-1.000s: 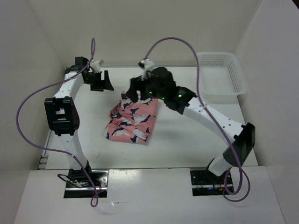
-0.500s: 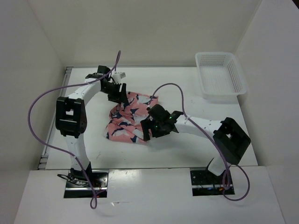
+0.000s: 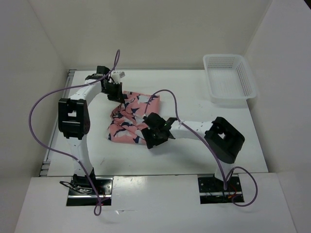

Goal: Fold and stack the shorts
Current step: Fold the shorts

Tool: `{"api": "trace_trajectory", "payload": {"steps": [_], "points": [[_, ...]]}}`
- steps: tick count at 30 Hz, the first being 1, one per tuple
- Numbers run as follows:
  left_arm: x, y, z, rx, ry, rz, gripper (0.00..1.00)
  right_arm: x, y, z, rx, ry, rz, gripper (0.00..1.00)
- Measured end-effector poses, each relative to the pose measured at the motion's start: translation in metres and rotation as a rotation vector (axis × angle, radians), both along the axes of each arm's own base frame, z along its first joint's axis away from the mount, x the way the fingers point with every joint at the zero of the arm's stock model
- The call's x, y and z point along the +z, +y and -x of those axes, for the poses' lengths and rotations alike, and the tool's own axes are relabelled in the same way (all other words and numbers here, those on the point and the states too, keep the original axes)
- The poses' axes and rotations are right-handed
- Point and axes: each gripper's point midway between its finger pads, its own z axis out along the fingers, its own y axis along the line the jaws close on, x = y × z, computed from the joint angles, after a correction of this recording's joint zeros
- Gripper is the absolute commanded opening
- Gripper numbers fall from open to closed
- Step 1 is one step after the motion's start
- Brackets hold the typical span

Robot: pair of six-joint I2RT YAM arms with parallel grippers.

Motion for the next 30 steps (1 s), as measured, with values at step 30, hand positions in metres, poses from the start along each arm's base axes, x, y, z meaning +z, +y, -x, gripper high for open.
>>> {"api": "trace_trajectory", "payload": {"steps": [30], "points": [[0.019, 0.012, -0.008, 0.009, 0.003, 0.126, 0.00, 0.027, 0.023, -0.039, -0.031, -0.041, -0.174, 0.71]]}}
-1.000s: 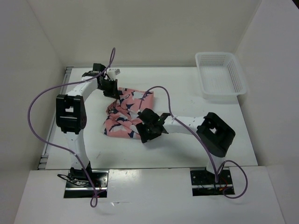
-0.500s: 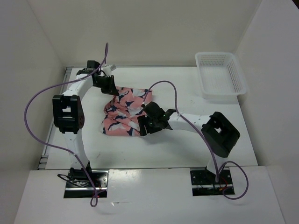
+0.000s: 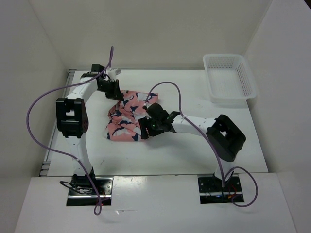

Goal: Fold and stack the shorts
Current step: Fold the shorts

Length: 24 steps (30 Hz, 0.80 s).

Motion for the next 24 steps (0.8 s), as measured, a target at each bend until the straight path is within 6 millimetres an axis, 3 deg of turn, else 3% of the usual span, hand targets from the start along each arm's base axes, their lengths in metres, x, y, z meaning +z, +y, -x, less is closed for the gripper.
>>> {"api": "trace_trajectory", "payload": {"steps": [3, 6, 7, 9, 14, 18, 21, 24], "points": [[-0.002, 0.001, -0.001, 0.003, 0.003, -0.005, 0.00, -0.015, 0.007, -0.008, -0.012, 0.006, 0.029, 0.58], [-0.002, 0.002, -0.002, 0.004, 0.003, -0.010, 0.00, -0.028, 0.004, -0.009, -0.031, 0.019, 0.065, 0.31], [-0.001, 0.002, -0.002, 0.005, 0.001, -0.010, 0.00, -0.031, 0.003, -0.009, -0.037, 0.021, 0.072, 0.14], [0.003, 0.002, -0.004, 0.005, -0.002, -0.009, 0.00, -0.035, 0.001, -0.010, -0.055, 0.029, 0.083, 0.00], [0.033, 0.003, -0.019, 0.002, -0.056, 0.019, 0.00, -0.039, -0.014, -0.021, -0.131, 0.047, 0.089, 0.00], [0.054, 0.008, -0.026, 0.005, -0.091, 0.051, 0.00, -0.036, -0.052, -0.032, -0.251, 0.026, 0.111, 0.00], [0.051, 0.005, -0.021, -0.005, -0.063, 0.071, 0.00, -0.020, -0.073, -0.038, -0.321, -0.022, 0.119, 0.00], [0.035, 0.004, -0.021, -0.005, -0.024, 0.075, 0.00, -0.003, -0.077, -0.038, -0.334, -0.058, 0.105, 0.02]]}}
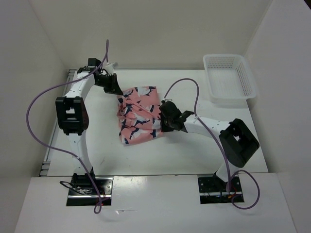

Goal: Fold and stack the shorts
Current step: Fold the shorts

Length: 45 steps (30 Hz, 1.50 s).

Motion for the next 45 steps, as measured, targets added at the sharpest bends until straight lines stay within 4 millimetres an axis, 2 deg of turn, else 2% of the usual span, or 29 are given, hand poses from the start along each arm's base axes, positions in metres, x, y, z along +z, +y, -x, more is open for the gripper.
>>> {"api": "trace_trajectory", "payload": {"steps": [1, 2, 5, 6, 8, 9, 10, 11, 13, 14, 17, 19, 21, 22, 25, 28, 30, 32, 35, 37, 43, 45], "points": [[-0.008, 0.000, 0.002, 0.001, 0.020, -0.001, 0.00, 0.003, 0.000, 0.000, 0.003, -0.006, -0.003, 0.33], [-0.017, 0.000, 0.004, 0.002, 0.042, -0.003, 0.01, 0.004, -0.001, 0.002, 0.003, -0.006, -0.008, 0.47], [-0.045, 0.003, 0.011, 0.010, 0.115, -0.020, 0.08, -0.002, -0.007, 0.009, 0.031, 0.010, 0.020, 0.66], [-0.053, 0.004, 0.014, 0.012, 0.134, -0.027, 0.14, -0.004, -0.009, 0.012, 0.039, 0.020, 0.027, 0.69], [-0.064, 0.006, 0.018, 0.018, 0.164, -0.041, 0.22, -0.007, -0.011, 0.017, 0.065, 0.028, 0.043, 0.74], [-0.067, 0.007, 0.019, 0.020, 0.172, -0.047, 0.26, -0.006, -0.012, 0.019, 0.079, 0.026, 0.047, 0.75], [-0.069, 0.008, 0.020, 0.021, 0.176, -0.051, 0.36, -0.003, -0.012, 0.020, 0.090, 0.019, 0.045, 0.75], [-0.069, 0.008, 0.020, 0.022, 0.177, -0.055, 0.40, 0.003, -0.012, 0.020, 0.102, 0.003, 0.040, 0.75], [-0.070, 0.009, 0.019, 0.024, 0.175, -0.059, 0.49, 0.021, -0.011, 0.018, 0.114, -0.046, 0.015, 0.75], [-0.070, 0.009, 0.019, 0.025, 0.175, -0.062, 0.60, 0.031, -0.011, 0.016, 0.118, -0.072, 0.002, 0.75], [-0.069, 0.010, 0.020, 0.028, 0.174, -0.067, 0.71, 0.056, -0.007, 0.008, 0.119, -0.131, -0.039, 0.75], [-0.064, 0.010, 0.020, 0.030, 0.165, -0.070, 0.78, 0.064, -0.002, -0.002, 0.108, -0.148, -0.057, 0.75], [-0.054, 0.011, 0.023, 0.033, 0.143, -0.075, 0.78, 0.062, 0.002, -0.013, 0.085, -0.136, -0.066, 0.75], [-0.046, 0.011, 0.027, 0.034, 0.131, -0.078, 0.78, 0.057, 0.003, -0.019, 0.067, -0.122, -0.071, 0.71], [-0.019, 0.008, 0.045, 0.031, 0.075, -0.087, 0.78, 0.031, -0.003, -0.031, 0.001, -0.044, -0.076, 0.65], [-0.005, -0.006, 0.069, 0.000, 0.045, -0.095, 0.70, 0.005, -0.010, -0.034, -0.054, 0.036, -0.077, 0.64], [-0.014, -0.017, 0.086, -0.028, 0.075, -0.113, 0.64, -0.002, -0.011, -0.034, -0.070, 0.065, -0.088, 0.64], [-0.038, -0.025, 0.103, -0.053, 0.133, -0.139, 0.63, -0.003, -0.006, -0.033, -0.069, 0.082, -0.112, 0.64], [-0.077, -0.018, 0.125, -0.049, 0.238, -0.198, 0.63, -0.004, 0.003, -0.029, -0.044, 0.104, -0.162, 0.64], [-0.095, -0.009, 0.133, -0.034, 0.284, -0.235, 0.62, -0.006, 0.006, -0.024, -0.031, 0.124, -0.182, 0.64], [-0.104, -0.001, 0.127, -0.011, 0.270, -0.272, 0.62, -0.025, 0.009, -0.009, -0.001, 0.202, -0.192, 0.64], [-0.105, 0.000, 0.127, -0.010, 0.268, -0.275, 0.62, -0.025, 0.013, -0.009, 0.014, 0.205, -0.212, 0.64]]}}
